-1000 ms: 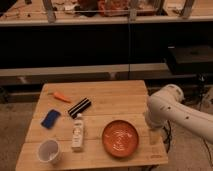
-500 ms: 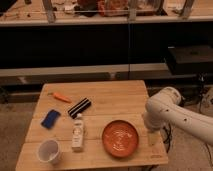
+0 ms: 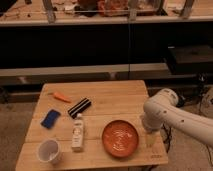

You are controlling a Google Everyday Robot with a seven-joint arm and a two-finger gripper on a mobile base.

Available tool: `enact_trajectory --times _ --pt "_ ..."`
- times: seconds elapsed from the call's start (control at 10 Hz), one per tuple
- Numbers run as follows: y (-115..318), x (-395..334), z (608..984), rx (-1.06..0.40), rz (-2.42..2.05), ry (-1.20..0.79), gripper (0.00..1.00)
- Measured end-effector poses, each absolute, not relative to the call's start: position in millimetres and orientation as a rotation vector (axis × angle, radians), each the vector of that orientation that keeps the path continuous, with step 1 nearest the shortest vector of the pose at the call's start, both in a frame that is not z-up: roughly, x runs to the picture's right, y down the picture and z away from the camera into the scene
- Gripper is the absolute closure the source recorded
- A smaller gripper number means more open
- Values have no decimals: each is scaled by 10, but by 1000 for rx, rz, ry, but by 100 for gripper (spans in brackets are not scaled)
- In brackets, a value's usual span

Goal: Push the ceramic bowl across the table

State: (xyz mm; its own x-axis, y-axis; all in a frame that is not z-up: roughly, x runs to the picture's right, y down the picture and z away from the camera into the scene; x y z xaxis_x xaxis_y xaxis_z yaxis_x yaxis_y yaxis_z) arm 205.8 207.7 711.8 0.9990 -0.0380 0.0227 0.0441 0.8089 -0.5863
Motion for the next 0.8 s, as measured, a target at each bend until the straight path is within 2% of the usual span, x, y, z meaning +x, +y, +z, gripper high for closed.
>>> enact_trajectory --times 0.8 --pt "2154 1972 7241 -636 -36 -34 20"
